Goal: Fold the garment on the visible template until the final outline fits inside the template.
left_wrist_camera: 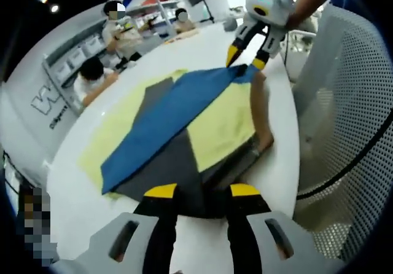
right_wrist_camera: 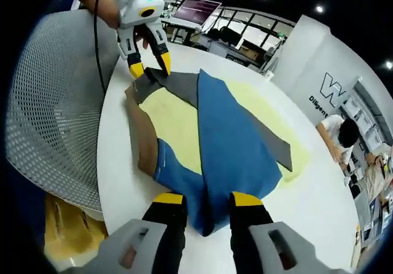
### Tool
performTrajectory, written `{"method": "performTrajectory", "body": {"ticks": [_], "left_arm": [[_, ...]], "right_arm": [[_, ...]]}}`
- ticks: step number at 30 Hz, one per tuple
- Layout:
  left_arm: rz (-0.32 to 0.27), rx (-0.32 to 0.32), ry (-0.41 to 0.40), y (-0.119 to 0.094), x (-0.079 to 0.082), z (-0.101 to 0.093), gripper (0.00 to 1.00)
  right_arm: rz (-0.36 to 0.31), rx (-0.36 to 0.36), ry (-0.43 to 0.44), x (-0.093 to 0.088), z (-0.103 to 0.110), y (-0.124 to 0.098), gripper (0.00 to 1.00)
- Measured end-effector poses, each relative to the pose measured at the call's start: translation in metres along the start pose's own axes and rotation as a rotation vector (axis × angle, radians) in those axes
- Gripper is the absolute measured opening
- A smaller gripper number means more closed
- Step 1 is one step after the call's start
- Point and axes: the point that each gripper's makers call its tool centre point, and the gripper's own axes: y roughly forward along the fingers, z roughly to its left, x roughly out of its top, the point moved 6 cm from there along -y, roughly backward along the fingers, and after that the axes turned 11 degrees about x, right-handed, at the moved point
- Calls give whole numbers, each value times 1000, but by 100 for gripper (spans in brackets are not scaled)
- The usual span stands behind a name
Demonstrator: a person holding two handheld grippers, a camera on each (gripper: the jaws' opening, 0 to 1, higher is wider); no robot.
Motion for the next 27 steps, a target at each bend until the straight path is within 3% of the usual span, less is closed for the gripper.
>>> {"method": "performTrajectory", "body": {"ticks": [3,7,19,22,24,27], "left_arm": [[-3,-15,12,0,-1,-4,8],[3,-25,19,1,-3,-6,2],[15,-33,-58,3,-1,0,2],[-8,-11,-52,0,3,3,2],[-23,19,-26,-1,5,7,4],[-30,38,-12,-2,5,9,21]], "right_arm": [[4,9,7,0,2,-1,1],[-1,9,36,-2,2,-1,0],[-67,32,212,-7,-6,-1,0],[-69,33,215,-7,-5,0,0],[-67,34,214,-9,-5,1,0],[-67,34,212,-9,-5,1,0]]}}
